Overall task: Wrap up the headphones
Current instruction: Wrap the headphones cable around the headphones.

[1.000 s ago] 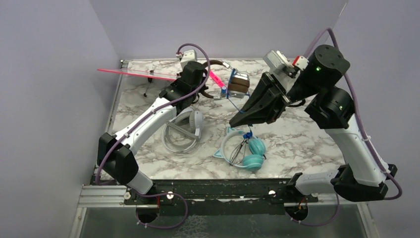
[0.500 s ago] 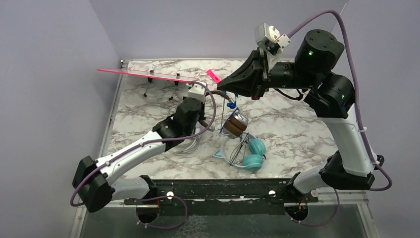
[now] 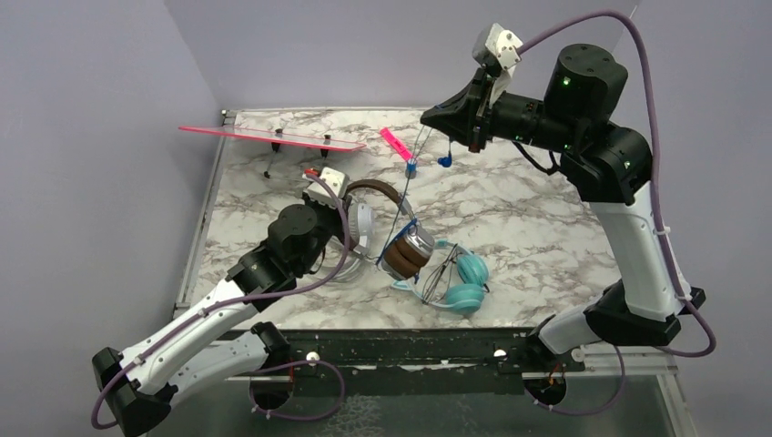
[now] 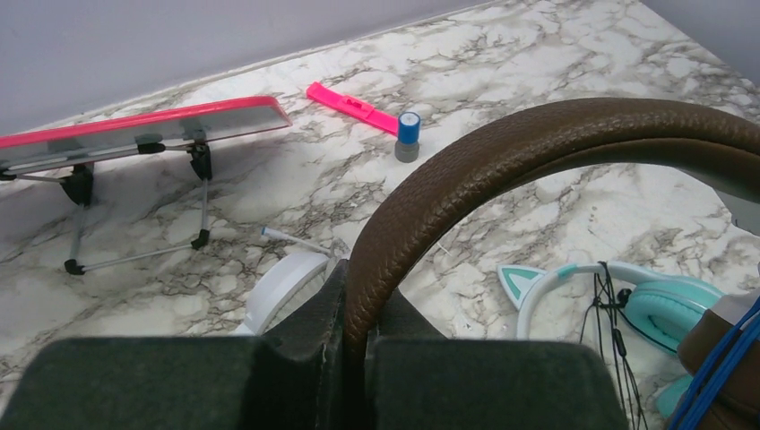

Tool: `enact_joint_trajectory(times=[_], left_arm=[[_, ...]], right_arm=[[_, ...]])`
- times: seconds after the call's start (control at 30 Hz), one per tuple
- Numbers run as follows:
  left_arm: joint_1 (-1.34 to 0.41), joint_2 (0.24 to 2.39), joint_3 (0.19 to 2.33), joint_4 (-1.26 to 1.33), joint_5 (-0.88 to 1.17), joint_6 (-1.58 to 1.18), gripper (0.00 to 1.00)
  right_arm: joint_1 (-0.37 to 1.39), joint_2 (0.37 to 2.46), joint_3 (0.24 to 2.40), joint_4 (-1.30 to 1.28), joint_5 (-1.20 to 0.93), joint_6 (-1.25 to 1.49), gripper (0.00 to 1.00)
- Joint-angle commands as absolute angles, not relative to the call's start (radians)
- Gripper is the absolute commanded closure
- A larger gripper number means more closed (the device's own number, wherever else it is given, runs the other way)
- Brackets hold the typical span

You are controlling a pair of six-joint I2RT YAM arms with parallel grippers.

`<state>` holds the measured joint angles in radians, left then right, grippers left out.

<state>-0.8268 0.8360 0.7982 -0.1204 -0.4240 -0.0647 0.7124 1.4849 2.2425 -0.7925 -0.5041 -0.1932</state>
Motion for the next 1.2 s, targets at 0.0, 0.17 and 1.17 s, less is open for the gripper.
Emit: enact_joint_trajectory(times=[0.0, 0.17, 1.17], left_arm=[[-0.829, 0.764, 0.792, -0.130, -0.350, -0.085, 1.00], [-0.830, 0.731, 0.822, -0.174, -0.318, -0.142, 1.00], [-0.828, 0.779, 1.048, 0.079, -0.052, -0.448, 1.00]], right_arm=[[0.624, 1.425, 2.122, -0.769, -0.468, -0.222, 0.99], [0.526, 1.343, 1.919, -0.682, -0.562, -0.200, 0.99], [0.259, 1.237, 1.150, 0.014, -1.304, 0.248, 0.99]])
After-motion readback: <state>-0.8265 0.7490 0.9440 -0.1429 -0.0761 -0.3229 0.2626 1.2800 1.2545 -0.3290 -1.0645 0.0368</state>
